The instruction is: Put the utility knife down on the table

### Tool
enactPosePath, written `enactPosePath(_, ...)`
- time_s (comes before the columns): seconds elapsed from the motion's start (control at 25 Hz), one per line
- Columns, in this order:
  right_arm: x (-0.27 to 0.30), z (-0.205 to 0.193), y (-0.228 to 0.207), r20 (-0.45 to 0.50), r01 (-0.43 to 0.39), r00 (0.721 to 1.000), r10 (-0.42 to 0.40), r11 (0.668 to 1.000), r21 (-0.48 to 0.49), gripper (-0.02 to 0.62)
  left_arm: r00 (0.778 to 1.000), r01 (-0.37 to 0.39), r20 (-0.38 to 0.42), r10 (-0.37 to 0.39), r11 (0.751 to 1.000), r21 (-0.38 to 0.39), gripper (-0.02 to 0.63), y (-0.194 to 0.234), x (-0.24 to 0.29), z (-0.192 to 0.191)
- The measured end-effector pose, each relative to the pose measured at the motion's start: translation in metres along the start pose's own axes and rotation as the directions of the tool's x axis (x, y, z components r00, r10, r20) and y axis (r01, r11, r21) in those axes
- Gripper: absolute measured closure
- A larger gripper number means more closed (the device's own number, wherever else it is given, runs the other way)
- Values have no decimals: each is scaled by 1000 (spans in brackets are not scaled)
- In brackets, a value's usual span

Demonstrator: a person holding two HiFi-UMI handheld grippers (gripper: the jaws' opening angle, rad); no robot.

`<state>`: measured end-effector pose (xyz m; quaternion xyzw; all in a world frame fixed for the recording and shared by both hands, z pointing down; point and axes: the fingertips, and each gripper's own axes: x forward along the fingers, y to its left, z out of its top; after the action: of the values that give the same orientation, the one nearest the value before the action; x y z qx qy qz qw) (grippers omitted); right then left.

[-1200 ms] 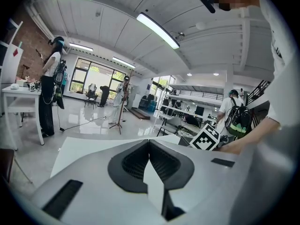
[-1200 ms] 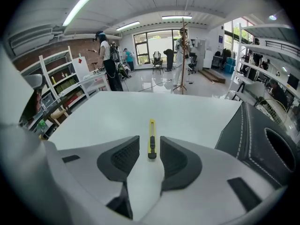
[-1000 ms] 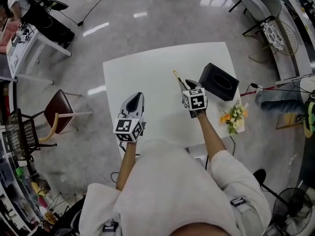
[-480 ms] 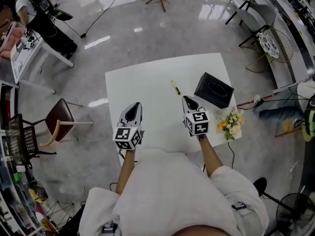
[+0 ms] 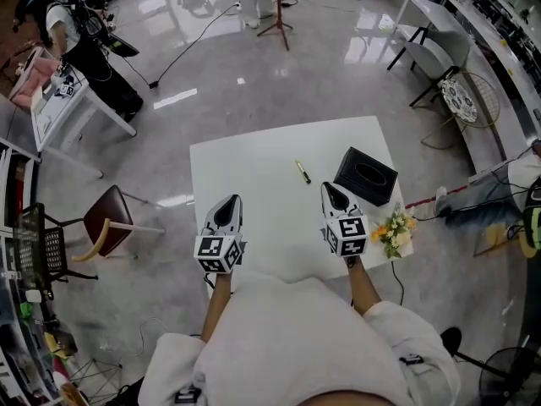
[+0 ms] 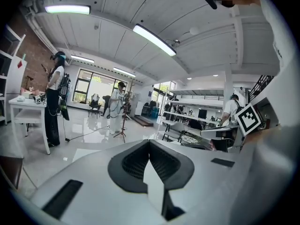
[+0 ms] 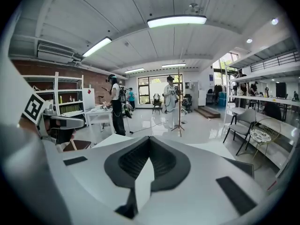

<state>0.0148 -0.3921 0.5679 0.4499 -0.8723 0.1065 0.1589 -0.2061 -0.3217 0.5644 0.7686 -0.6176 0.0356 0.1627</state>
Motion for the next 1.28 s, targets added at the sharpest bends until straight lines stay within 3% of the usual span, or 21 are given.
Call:
enactPosePath(0.48, -5, 43, -8, 100, 14, 995, -12, 1000, -18, 565, 997, -18, 74, 15, 999, 32, 586, 1, 3, 35)
enactPosePath(1.28, -10, 47, -5, 120, 24, 993, -21, 999, -24, 565, 993, -20, 115, 13, 998, 57, 586, 2, -1, 52)
